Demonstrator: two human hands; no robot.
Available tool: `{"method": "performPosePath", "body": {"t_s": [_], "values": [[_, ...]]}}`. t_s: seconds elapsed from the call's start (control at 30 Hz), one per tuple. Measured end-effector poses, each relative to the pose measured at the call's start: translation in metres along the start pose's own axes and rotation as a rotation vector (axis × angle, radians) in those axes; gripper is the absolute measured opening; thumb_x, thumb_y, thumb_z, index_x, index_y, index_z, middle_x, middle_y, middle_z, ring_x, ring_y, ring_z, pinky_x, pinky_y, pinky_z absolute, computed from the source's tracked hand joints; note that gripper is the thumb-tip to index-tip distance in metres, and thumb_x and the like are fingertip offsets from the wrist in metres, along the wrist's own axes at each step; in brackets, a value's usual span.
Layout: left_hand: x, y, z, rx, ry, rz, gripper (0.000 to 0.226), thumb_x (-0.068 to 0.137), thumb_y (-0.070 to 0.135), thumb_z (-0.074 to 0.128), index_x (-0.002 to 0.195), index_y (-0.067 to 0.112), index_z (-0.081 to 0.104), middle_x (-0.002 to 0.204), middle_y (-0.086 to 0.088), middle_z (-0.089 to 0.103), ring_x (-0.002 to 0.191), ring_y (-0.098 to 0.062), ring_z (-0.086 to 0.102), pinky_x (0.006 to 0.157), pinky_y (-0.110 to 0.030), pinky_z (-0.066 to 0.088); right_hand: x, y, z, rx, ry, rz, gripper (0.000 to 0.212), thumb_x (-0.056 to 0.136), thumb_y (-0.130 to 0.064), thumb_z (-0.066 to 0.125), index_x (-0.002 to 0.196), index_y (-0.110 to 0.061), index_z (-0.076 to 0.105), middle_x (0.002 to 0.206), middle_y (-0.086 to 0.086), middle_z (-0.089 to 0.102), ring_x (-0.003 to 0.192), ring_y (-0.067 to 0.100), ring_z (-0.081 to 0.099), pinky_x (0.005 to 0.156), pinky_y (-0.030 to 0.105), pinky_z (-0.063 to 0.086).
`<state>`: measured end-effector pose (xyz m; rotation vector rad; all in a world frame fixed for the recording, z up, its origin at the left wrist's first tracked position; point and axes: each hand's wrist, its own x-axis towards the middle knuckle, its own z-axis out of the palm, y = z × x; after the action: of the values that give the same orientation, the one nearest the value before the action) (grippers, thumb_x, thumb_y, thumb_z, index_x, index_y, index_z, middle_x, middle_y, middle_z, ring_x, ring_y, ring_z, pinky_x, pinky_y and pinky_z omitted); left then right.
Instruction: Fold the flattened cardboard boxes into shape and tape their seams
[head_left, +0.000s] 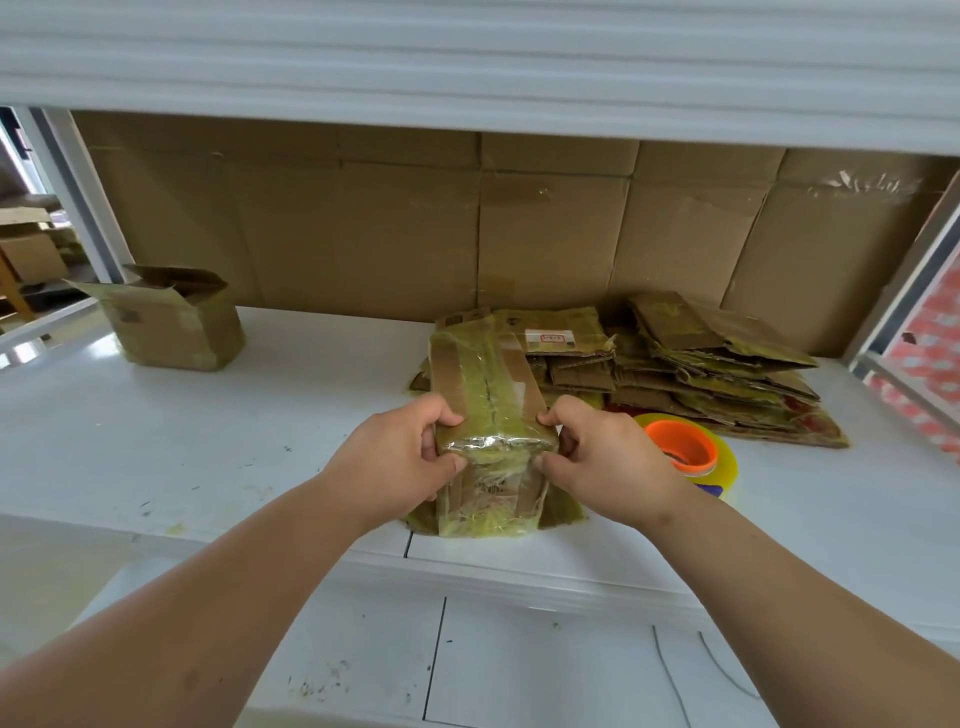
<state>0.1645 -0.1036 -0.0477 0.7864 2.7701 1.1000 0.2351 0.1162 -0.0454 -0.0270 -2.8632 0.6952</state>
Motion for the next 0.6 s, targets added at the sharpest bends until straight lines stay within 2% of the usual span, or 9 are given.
{"method": "performPosePath", "body": {"t_s": [0.07, 0.13, 0.2, 0.3, 0.37, 0.47, 0.53, 0.6], "values": [[0.001, 0.001, -0.006, -0.012, -0.088, -0.014, 0.039, 0.087, 0.022, 0.075, 0.116, 0.036, 0.054, 0.075, 0.004, 0.066, 0.066, -0.001, 0.068, 0.067, -0.022, 0.05, 0.003, 0.002, -0.003, 0.029, -0.048, 0.013, 0.036, 0.09, -0.031, 0.07, 0.122, -0.026, 0.054, 0.083, -0.008, 0.062, 0.075, 0.009, 0.061, 0.064, 0.026, 0.048], [0.003, 0.003, -0.015, -0.082, -0.188, -0.036, 0.046, 0.085, 0.013, 0.074, 0.12, 0.034, 0.053, 0.079, 0.004, 0.071, 0.075, -0.002, 0.07, 0.081, -0.025, 0.053, 0.004, 0.004, -0.008, 0.074, -0.118, 0.026, 0.04, 0.088, -0.025, 0.072, 0.123, -0.027, 0.052, 0.085, -0.009, 0.063, 0.077, 0.008, 0.063, 0.066, 0.027, 0.052], [0.003, 0.005, -0.021, -0.159, -0.236, -0.06, 0.044, 0.085, 0.018, 0.076, 0.12, 0.032, 0.053, 0.081, 0.0, 0.072, 0.08, -0.005, 0.071, 0.09, -0.03, 0.051, 0.005, 0.005, -0.013, 0.145, -0.189, 0.037, 0.046, 0.085, -0.019, 0.073, 0.125, -0.026, 0.051, 0.086, -0.008, 0.065, 0.078, 0.009, 0.065, 0.071, 0.031, 0.056], [0.005, 0.011, -0.017, -0.071, -0.164, -0.052, 0.036, 0.084, 0.04, 0.076, 0.112, 0.032, 0.054, 0.072, 0.002, 0.066, 0.068, -0.005, 0.071, 0.078, -0.034, 0.054, 0.007, 0.002, -0.016, 0.102, -0.196, 0.025, 0.038, 0.089, -0.032, 0.07, 0.12, -0.027, 0.049, 0.087, -0.005, 0.065, 0.08, 0.013, 0.065, 0.072, 0.038, 0.057], [0.007, 0.016, -0.009, 0.146, -0.059, -0.039, 0.034, 0.084, 0.051, 0.071, 0.106, 0.034, 0.052, 0.071, 0.007, 0.062, 0.063, -0.006, 0.068, 0.067, -0.034, 0.055, 0.008, -0.001, -0.011, -0.041, -0.122, -0.029, 0.03, 0.094, -0.042, 0.063, 0.116, -0.027, 0.048, 0.083, -0.008, 0.061, 0.078, 0.012, 0.062, 0.067, 0.035, 0.054], [0.009, 0.019, -0.005, 0.384, 0.03, 0.021, 0.034, 0.087, 0.058, 0.062, 0.109, 0.035, 0.05, 0.073, 0.01, 0.059, 0.066, -0.005, 0.058, 0.059, -0.027, 0.048, 0.007, -0.002, 0.0, -0.153, 0.026, -0.136, 0.026, 0.097, -0.041, 0.057, 0.113, -0.021, 0.051, 0.088, -0.005, 0.064, 0.081, 0.016, 0.062, 0.063, 0.029, 0.043], [0.008, 0.019, -0.005, 0.453, 0.034, 0.06, 0.036, 0.088, 0.06, 0.06, 0.11, 0.034, 0.049, 0.075, 0.013, 0.058, 0.068, -0.002, 0.054, 0.06, -0.025, 0.046, 0.005, 0.0, 0.002, -0.148, 0.037, -0.17, 0.026, 0.097, -0.041, 0.058, 0.112, -0.02, 0.052, 0.089, -0.004, 0.065, 0.081, 0.017, 0.062, 0.06, 0.026, 0.038], [0.008, 0.021, -0.003, 0.513, 0.045, 0.08, 0.04, 0.084, 0.065, 0.059, 0.107, 0.034, 0.046, 0.077, 0.013, 0.06, 0.069, -0.002, 0.055, 0.065, -0.027, 0.051, 0.004, 0.002, -0.002, -0.092, -0.004, -0.171, 0.031, 0.093, -0.044, 0.062, 0.111, -0.021, 0.052, 0.082, -0.011, 0.06, 0.075, 0.01, 0.058, 0.056, 0.022, 0.038]]}}
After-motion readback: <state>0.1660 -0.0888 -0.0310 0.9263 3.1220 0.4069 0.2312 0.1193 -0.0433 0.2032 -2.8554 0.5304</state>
